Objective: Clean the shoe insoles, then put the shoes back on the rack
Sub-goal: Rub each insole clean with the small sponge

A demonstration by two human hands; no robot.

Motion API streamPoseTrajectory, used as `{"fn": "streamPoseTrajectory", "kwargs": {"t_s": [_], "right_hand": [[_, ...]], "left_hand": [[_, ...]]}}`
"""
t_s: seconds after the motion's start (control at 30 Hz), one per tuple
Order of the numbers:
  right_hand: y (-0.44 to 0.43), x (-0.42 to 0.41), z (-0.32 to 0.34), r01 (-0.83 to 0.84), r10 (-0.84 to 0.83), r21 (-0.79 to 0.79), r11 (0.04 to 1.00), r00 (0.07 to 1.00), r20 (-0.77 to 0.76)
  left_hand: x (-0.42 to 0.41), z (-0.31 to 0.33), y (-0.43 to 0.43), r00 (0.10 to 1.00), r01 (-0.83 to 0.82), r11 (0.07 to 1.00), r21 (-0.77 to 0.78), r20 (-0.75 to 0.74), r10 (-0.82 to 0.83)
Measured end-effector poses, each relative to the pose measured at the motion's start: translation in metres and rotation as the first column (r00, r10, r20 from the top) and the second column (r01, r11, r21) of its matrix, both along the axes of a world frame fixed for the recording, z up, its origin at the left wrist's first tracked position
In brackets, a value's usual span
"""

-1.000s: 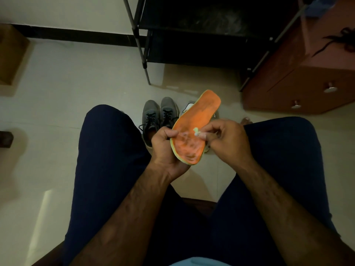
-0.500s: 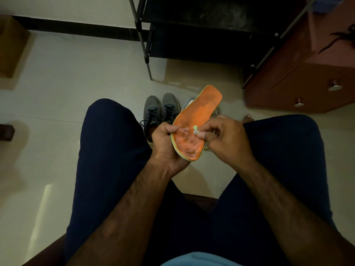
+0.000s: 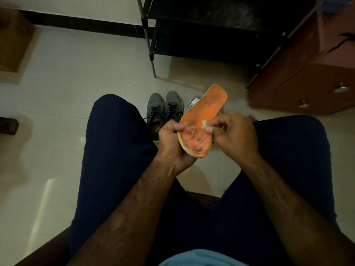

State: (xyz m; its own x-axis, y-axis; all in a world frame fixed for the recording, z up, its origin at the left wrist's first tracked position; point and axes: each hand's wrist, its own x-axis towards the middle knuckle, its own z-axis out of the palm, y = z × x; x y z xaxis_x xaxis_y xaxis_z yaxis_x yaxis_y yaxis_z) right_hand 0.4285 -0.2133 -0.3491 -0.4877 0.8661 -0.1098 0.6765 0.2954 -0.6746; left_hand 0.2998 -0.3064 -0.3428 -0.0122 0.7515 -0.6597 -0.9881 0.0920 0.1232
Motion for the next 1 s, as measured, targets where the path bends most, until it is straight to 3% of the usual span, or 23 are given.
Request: {"fn": "streamPoseTrajectory", "kwargs": {"t_s": [0.07,0.2,0.37,0.5,0.63,0.8,0.93,1.0], "right_hand": [[-0.008,0.003,0.003,-0.047,0.047,-0.008,0.999,0.999,0.013],[0.004,-0.001,0.001,0.101,-0.100,0.026,0.995,0.995,-0.025],[-0.013,0.002,0.004,-0.070,0.070,0.001,0.998,0.998,0.009],[0.005,-0.002,0.003,0.104,-0.104,0.026,0.994,0.995,0.009],[-0.014,-0.005,0.007,-0.090,0.090,0.011,0.996,0.995,0.032],[0.007,-0.005,0.008,0.061,-0.062,0.035,0.998,0.997,0.051],[-0.011,-0.009,0.007,-0.092,0.091,0.006,0.996,0.994,0.066],[-0.009,-0.002,0.008,-0.052,0.050,0.013,0.999,0.994,0.098]], "left_hand": [[0.000,0.001,-0.001,1.000,0.021,1.000,0.014,0.009,-0.021],[0.001,0.003,0.002,0.999,0.035,0.999,-0.008,-0.019,-0.035],[-0.001,0.006,0.000,0.999,0.029,1.000,-0.011,-0.016,-0.029],[0.001,0.006,0.003,0.999,0.011,0.999,-0.037,-0.047,-0.013],[-0.002,0.009,0.000,0.999,0.009,0.999,-0.034,-0.037,-0.010],[0.003,0.008,0.001,0.989,0.063,0.994,-0.089,-0.130,-0.074],[0.000,0.004,-0.002,0.990,0.063,0.995,-0.075,-0.122,-0.071],[0.000,0.003,-0.002,0.993,0.054,0.996,-0.077,-0.101,-0.062]]}}
